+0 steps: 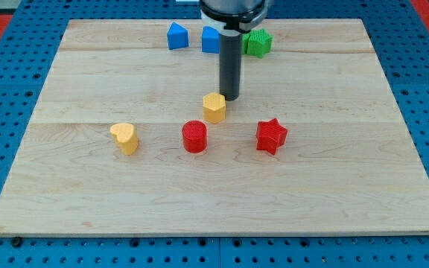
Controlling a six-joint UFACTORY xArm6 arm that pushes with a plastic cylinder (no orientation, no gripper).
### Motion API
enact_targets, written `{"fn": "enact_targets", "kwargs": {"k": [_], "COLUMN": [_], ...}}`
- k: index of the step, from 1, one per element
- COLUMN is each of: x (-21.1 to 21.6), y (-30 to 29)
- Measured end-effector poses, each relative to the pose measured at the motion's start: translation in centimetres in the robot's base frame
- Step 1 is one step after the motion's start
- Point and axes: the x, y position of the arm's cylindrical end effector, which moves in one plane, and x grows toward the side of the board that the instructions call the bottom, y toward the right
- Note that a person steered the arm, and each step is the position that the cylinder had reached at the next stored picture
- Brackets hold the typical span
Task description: Move hexagon left above the heart
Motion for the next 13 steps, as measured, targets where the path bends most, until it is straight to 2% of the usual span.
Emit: {"fn": "enact_targets", "kwargs": {"k": [2,4,6,9,10,11,12,13], "x": [1.5,4.3,2.3,0.5,-3.6,-4.5,-4.3,-2.4], "y": [1.6,-3.1,-6.0,-17.9,-18.7,-19.0,-20.5,-20.8]}}
